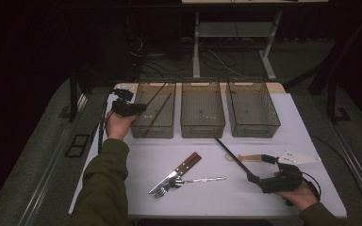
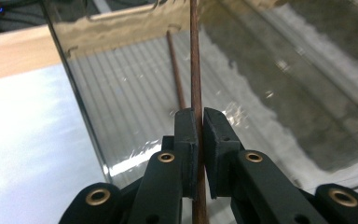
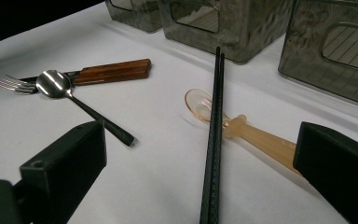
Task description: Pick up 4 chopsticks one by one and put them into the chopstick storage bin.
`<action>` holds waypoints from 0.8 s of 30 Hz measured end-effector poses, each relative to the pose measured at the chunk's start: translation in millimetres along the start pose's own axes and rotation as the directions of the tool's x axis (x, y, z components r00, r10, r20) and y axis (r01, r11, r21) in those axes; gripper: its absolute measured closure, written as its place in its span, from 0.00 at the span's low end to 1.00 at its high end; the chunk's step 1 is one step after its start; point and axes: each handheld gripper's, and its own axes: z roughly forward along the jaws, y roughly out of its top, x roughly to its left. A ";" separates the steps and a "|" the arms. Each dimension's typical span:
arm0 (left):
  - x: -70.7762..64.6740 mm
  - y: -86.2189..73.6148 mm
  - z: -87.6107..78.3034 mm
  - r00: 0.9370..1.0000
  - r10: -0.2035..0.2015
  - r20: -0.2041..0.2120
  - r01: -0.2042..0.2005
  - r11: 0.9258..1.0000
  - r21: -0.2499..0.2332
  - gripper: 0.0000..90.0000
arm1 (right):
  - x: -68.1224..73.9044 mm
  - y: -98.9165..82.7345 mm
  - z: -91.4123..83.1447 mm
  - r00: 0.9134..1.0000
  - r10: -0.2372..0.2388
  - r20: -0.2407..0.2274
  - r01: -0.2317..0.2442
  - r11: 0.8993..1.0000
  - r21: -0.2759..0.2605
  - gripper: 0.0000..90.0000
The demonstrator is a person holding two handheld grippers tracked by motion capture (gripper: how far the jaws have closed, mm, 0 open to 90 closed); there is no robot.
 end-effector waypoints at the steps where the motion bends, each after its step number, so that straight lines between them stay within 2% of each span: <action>1: 1.0 -0.5 1.3 1.000 -0.001 0.000 0.001 1.000 0.004 0.94 | 0.2 0.0 0.0 1.000 0.000 0.000 0.000 1.000 0.000 0.03; 8: -0.8 -1.0 8.5 1.000 -0.007 -0.026 0.009 0.999 0.043 0.93 | 0.8 0.1 0.0 1.000 -0.005 -0.001 0.005 1.000 -0.001 0.03; 20: -2.2 -2.7 15.5 0.997 0.032 -0.073 -0.024 0.994 0.103 0.93 | 1.1 0.2 0.3 1.000 -0.007 0.000 0.007 1.000 -0.001 0.03; 24: -0.7 -3.9 16.0 0.997 0.026 -0.071 -0.018 0.994 0.111 0.93 | 1.2 0.2 0.3 1.000 -0.008 -0.001 0.008 1.000 0.001 0.03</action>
